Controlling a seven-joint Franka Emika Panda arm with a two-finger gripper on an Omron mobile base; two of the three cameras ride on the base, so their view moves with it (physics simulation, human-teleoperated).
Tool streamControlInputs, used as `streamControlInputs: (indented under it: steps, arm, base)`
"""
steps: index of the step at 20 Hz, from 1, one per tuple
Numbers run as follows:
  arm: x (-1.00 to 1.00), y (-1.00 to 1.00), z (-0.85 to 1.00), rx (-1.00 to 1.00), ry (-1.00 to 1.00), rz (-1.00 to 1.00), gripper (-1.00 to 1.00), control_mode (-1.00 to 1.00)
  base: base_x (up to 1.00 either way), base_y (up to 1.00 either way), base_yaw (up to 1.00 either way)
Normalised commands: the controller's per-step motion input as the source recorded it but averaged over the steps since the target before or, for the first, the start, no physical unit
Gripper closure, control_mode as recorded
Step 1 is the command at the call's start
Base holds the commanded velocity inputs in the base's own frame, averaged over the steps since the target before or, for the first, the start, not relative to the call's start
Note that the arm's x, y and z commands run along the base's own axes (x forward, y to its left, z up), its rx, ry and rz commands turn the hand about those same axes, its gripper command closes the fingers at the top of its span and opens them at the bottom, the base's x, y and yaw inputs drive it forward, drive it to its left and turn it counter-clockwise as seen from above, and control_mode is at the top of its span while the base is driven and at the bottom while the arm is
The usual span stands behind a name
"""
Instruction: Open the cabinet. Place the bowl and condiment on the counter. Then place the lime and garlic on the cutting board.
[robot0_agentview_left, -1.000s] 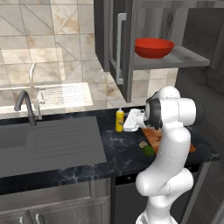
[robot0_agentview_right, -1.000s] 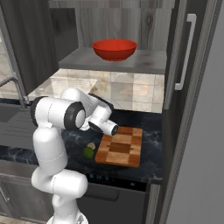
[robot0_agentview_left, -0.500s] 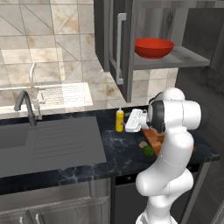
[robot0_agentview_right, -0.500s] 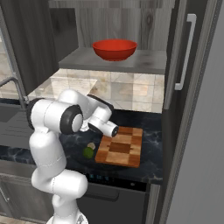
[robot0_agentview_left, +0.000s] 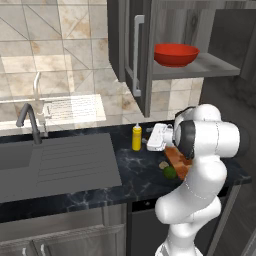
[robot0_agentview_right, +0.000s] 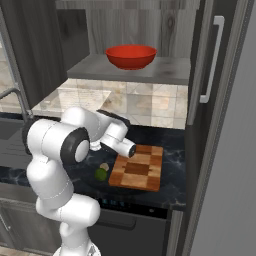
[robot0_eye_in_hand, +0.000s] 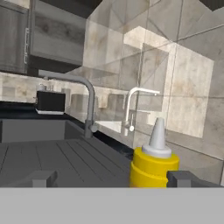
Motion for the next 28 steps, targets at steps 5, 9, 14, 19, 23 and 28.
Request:
streamControlInputs:
  steps: [5, 9, 14, 19, 23, 28]
  arm:
    - [-0.24, -0.03, 0.36, 0.0, -0.02, 0.0, -1.0, -1.0]
    - [-0.24, -0.01, 0.4, -0.01, -0.05, 0.0, -1.0, -1.0]
    - [-0.24, -0.03, 0.38, -0.04, -0.05, 0.0, -1.0, -1.0]
    - [-0.26, -0.06, 0.38, -0.04, -0.02, 0.0, -1.0, -1.0]
    - [-0.26, -0.04, 0.39, -0.06, -0.01, 0.0, -1.0, -1.0]
    - [-0.28, -0.06, 0.36, -0.08, 0.0, -0.01, -1.0, -1.0]
  base:
    - [0.0, 0.0, 0.0]
    - [0.0, 0.0, 0.0]
    - [0.0, 0.0, 0.0]
    - [0.0, 0.0, 0.0]
    - [0.0, 0.0, 0.0]
    - [0.0, 0.0, 0.0]
